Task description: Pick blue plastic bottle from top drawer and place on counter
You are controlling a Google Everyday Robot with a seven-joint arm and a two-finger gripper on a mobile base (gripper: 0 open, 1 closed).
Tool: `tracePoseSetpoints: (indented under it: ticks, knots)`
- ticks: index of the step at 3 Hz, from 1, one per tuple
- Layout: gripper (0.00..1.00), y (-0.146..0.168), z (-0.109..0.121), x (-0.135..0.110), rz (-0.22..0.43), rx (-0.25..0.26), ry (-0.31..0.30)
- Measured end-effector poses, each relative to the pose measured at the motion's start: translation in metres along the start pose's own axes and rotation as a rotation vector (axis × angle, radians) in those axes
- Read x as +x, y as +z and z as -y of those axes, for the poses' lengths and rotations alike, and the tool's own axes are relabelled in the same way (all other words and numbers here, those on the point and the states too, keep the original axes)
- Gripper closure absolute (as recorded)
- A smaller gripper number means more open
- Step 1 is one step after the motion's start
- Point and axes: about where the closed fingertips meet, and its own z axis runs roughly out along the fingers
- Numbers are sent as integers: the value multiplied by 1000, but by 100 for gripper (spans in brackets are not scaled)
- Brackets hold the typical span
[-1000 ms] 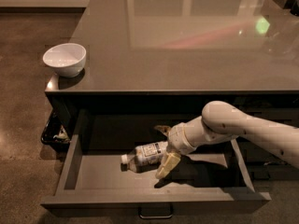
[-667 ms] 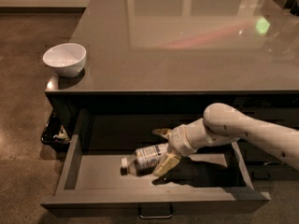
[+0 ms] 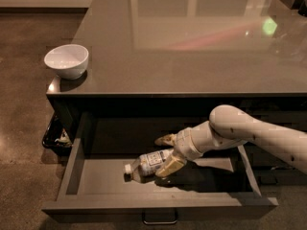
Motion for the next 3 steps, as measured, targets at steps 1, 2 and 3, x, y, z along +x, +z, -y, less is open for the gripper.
tracePoseSetpoints:
  ticks: [1,2,3]
  knots:
    - [86,-56,10,-41,63,53,-18]
    - [100,-126,4,-82,104,143,-32]
    - [100,-172,-6,-114,89,197,-59]
